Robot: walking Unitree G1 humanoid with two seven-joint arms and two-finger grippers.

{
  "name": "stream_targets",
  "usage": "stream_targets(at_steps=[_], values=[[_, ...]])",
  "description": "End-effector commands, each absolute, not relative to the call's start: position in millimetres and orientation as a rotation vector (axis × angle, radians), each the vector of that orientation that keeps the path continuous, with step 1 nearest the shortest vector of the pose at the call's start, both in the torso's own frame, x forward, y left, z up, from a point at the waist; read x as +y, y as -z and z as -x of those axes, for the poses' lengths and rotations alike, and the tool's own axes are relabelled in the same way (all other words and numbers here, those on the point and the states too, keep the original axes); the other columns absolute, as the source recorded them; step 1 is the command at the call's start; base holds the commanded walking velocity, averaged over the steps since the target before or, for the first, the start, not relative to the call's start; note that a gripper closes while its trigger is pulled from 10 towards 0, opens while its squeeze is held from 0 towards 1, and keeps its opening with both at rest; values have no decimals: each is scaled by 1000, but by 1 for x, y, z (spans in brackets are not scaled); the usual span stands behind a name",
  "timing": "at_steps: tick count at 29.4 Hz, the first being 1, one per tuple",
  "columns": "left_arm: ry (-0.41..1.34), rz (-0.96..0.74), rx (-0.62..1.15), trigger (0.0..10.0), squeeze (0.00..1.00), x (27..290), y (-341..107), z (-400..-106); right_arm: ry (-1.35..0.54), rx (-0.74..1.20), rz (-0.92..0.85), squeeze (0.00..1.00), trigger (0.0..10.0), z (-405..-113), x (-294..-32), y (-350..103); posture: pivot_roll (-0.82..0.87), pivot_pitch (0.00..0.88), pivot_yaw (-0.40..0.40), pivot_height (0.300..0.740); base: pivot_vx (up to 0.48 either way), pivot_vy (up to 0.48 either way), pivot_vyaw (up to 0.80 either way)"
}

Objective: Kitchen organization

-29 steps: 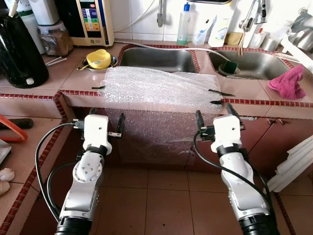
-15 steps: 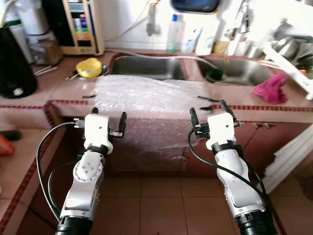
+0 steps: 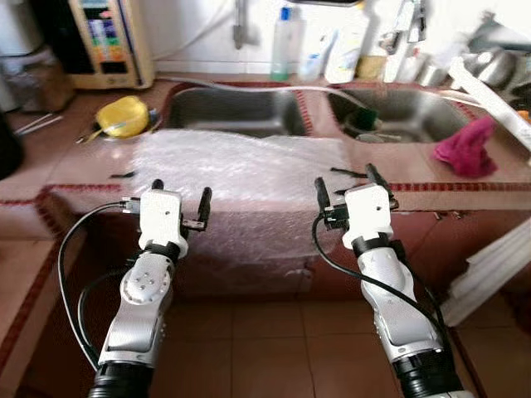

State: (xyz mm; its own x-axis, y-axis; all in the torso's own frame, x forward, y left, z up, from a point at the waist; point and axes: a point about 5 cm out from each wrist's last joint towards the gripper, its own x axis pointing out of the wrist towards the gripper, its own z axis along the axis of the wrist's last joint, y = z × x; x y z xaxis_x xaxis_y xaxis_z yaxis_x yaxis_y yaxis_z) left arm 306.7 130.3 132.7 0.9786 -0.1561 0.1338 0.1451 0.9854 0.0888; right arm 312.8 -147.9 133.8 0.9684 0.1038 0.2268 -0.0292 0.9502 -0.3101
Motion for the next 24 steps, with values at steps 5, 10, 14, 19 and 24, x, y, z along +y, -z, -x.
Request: stream_targets(at_steps=[5, 10, 14, 19, 24], values=[[108, -95, -132, 10000, 0, 146, -131, -306, -114, -274, 294, 0, 10000, -317, -131, -141, 122, 0, -33, 740, 464, 0, 0], [107, -94, -131, 10000, 0, 145, -130, -306, -128, -282, 310, 0, 10000, -318, -128, -141, 122, 0, -37, 740, 475, 0, 0], [105, -95, -129, 10000, 0, 145, -129, -305, -130, -280, 307, 0, 10000, -317, -128, -141, 122, 0, -38, 740, 463, 0, 0], [97, -100, -125, 10000, 0, 146, -129, -306, -130, -278, 308, 0, 10000, -317, -127, -140, 121, 0, -36, 740, 425, 0, 0], [95, -105, -121, 10000, 0, 145, -128, -306, -128, -275, 306, 0, 10000, -317, -127, -140, 122, 0, -35, 740, 256, 0, 0]])
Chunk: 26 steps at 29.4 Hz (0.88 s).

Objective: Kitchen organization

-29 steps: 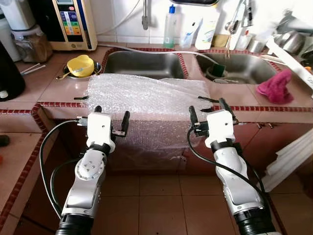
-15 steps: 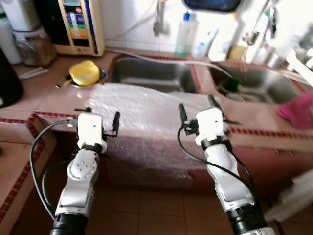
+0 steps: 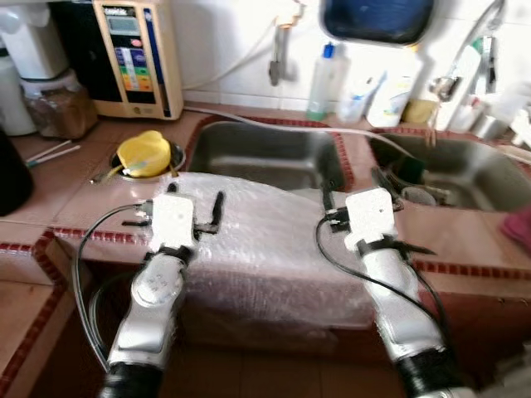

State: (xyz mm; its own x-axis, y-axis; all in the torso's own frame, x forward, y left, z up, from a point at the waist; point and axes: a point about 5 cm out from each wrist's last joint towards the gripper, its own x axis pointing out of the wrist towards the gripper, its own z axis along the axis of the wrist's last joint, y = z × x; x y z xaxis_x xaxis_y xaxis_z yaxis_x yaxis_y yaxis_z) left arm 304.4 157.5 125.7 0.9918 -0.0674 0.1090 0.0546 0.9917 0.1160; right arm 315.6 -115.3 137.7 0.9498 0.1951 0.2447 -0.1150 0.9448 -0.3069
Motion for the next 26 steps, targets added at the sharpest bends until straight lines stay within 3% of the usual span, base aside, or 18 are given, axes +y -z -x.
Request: stream_targets(at_steps=[1, 17, 26], values=[[95, -106, -123, 10000, 0, 145, -128, -306, -129, -275, 307, 0, 10000, -317, -127, -140, 122, 0, -35, 740, 0, 0, 0], [120, -177, -122, 10000, 0, 138, -127, -307, -118, -273, 293, 0, 10000, -319, -129, -140, 124, 0, -33, 740, 0, 0, 0], [204, -224, -105, 10000, 0, 134, -131, -316, -34, -271, 242, 0, 10000, -322, -135, -138, 141, 0, 42, 740, 0, 0, 0]])
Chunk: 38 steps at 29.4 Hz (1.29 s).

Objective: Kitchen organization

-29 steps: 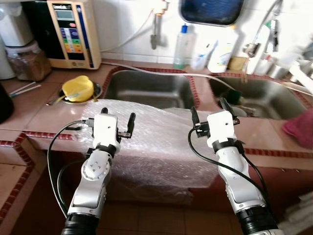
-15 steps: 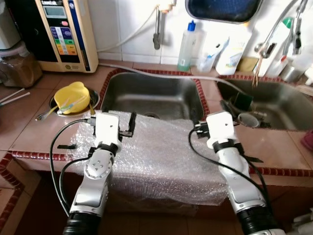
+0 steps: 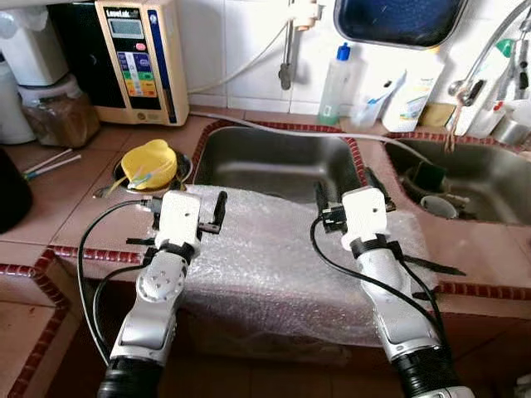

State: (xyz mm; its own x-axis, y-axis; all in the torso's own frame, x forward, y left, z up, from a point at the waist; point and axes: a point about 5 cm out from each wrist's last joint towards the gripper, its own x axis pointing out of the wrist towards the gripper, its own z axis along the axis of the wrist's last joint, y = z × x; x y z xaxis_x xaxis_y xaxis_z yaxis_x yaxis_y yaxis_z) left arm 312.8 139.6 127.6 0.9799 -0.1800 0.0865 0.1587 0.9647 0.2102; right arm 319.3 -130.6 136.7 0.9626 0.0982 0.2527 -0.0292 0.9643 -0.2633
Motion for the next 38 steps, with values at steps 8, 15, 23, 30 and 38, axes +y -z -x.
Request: stream_targets(at_steps=[8, 15, 23, 30, 38], values=[[290, -273, -91, 10000, 0, 133, -137, -326, 77, -250, 180, 0, 10000, -323, -141, -131, 137, 0, 129, 740, 0, 0, 0], [330, -238, -65, 10000, 0, 119, -129, -327, 88, -242, 221, 0, 10000, -315, -157, -131, 41, 0, 84, 740, 0, 0, 0], [346, -187, -59, 10000, 0, 94, -126, -324, -12, -194, 262, 0, 10000, -309, -164, -127, 50, 0, -46, 740, 0, 0, 0], [342, -175, -37, 10000, 0, 94, -111, -308, -49, -267, 298, 0, 10000, -309, -153, -149, -69, 0, -26, 740, 0, 0, 0], [397, -222, -49, 10000, 0, 84, -115, -303, 9, -247, 312, 0, 10000, -294, -167, -143, -82, 0, 42, 740, 0, 0, 0]])
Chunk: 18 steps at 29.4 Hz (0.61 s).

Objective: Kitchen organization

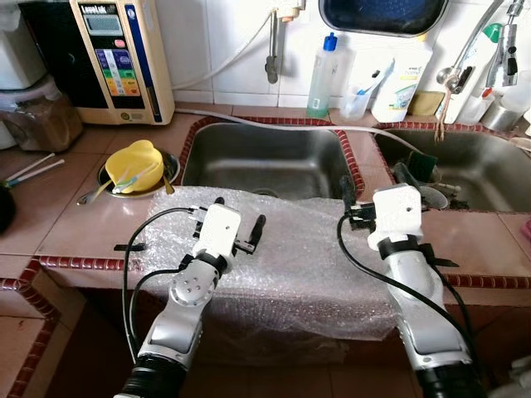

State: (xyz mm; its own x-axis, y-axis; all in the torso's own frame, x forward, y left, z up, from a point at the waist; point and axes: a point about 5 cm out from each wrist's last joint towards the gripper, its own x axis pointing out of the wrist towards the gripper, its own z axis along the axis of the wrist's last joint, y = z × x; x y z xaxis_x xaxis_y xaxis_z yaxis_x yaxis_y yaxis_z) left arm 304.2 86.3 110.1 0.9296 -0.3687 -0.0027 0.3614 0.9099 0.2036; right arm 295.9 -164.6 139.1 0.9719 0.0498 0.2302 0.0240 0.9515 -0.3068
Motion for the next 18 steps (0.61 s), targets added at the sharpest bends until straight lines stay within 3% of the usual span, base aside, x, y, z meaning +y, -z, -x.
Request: stream_targets(at_steps=[1, 7, 11, 18], values=[[403, -220, -47, 10000, 0, 85, -114, -302, 12, -242, 309, 0, 10000, -292, -166, -141, -83, 0, 56, 740, 0, 0, 0], [430, -242, 2, 10000, 0, 85, -98, -292, 47, -188, 252, 0, 10000, -286, -158, -123, -37, 0, 88, 740, 0, 0, 0], [398, -252, 25, 10000, 0, 99, -97, -293, 37, -196, 231, 0, 10000, -289, -144, -122, -8, 0, 113, 740, 0, 0, 0], [354, -275, 29, 10000, 0, 110, -99, -307, 79, -213, 224, 0, 10000, -296, -143, -123, -6, 0, 142, 740, 0, 0, 0]])
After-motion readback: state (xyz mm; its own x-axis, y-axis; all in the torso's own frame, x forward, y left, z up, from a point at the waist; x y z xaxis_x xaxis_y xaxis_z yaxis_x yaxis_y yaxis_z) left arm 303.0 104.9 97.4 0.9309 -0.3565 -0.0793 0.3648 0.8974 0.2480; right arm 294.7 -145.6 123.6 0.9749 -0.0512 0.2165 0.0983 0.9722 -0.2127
